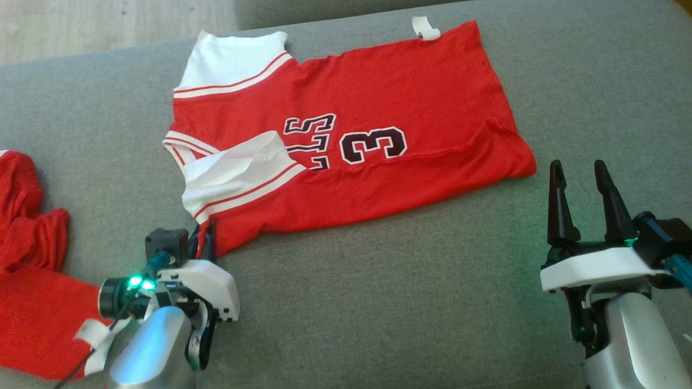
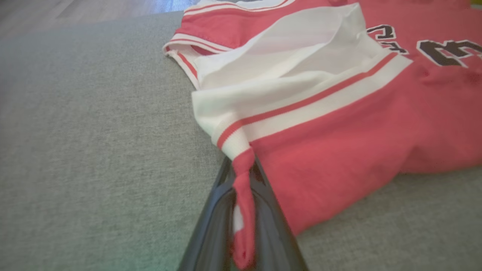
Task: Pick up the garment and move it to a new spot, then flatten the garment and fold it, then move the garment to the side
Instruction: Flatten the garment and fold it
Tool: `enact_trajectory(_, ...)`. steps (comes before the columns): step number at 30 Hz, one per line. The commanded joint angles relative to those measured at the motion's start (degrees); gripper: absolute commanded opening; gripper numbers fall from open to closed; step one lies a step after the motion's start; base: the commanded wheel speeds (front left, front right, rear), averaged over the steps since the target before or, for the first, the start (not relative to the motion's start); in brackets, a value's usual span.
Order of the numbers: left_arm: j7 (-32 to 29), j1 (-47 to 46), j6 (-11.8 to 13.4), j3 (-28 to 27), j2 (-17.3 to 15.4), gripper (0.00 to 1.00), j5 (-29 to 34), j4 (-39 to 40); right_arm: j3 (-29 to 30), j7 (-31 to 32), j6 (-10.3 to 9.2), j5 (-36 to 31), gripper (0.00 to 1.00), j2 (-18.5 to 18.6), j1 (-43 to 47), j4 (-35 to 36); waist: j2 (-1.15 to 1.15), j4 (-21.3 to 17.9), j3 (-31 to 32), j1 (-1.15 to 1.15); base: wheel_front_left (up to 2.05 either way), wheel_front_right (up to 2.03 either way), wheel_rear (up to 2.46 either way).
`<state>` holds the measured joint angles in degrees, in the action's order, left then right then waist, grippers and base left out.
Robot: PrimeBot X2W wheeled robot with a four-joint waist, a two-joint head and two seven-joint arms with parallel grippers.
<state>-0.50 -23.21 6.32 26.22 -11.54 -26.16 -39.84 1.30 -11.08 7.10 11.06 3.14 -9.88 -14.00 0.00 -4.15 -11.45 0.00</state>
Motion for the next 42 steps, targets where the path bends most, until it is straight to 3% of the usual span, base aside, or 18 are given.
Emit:
enact_trajectory(1, 1.01, 0.51, -0.19, -0.88, -0.77, 0.0, 0.33, -0.18, -0.84, 0.03, 0.39, -0.47, 1.0, -0.22, -1.76, 1.34, 0.0, 0.5, 0.38, 0.0, 0.0, 0.0, 0.0)
enact_trajectory(6, 9.86, -0.65, 0.63, -1.51, -1.05, 0.0, 1.79, 4.47, 0.98, 3.24, 0.39, -1.47, 1.0, -0.24, -2.8, -1.28, 0.0, 1.96, 0.9, 0.0, 0.0, 0.0, 0.0)
enact_trajectory(11, 13.62, -0.9, 0.42, -0.84, -0.92, 0.0, 3.15, 9.99, 4.49, 7.43, 0.39, -3.15, 1.0, -0.25, -6.52, -7.01, 0.0, 3.86, 0.4, 0.0, 0.0, 0.0, 0.0)
enact_trajectory(18, 13.26, -1.28, 0.61, 0.75, -0.98, 0.0, 4.25, 13.91, 10.53, 11.65, 0.39, -8.22, 1.0, -0.25, -14.01, -17.58, 0.0, 5.55, -1.2, 0.0, 0.0, 0.0, 0.0)
enact_trajectory(33, 12.7, -1.18, 1.57, 1.63, -1.42, 0.0, 4.34, 16.15, 10.17, 13.17, 0.39, -9.58, 1.0, -0.26, -21.5, -35.09, 0.0, 7.13, -2.49, 0.0, 0.0, 0.0, 0.0)
enact_trajectory(34, 12.69, -1.06, 1.68, 1.47, -1.5, 0.0, 4.14, 16.13, 9.7, 13.11, 0.39, -9.25, 0.72, -0.26, -21.82, -36.04, 0.0, 7.04, -2.38, 0.0, 0.0, 0.0, 0.0)
enact_trajectory(35, 12.7, -0.93, 1.74, 1.33, -1.63, 0.0, 3.97, 16.1, 8.95, 12.83, 0.39, -8.71, 0.15, -0.26, -22.13, -36.85, 0.0, 6.9, -2.23, 0.0, 0.0, 0.0, 0.0)
enact_trajectory(36, 12.72, -0.78, 1.79, 1.18, -1.79, 0.0, 3.81, 16.02, 8.09, 12.4, 0.39, -8.15, 0.0, -0.26, -22.39, -37.49, 0.0, 6.73, -2.07, 0.0, 0.0, 0.0, 0.0)
enact_trajectory(42, 12.47, 0.65, 2.16, 0.63, -3.04, 0.0, 3.07, 15.41, 7.47, 7.5, 0.39, -6.7, 0.0, -0.26, -22.96, -37.85, 0.0, 5.09, -0.55, 0.0, 0.0, 0.0, 0.0)
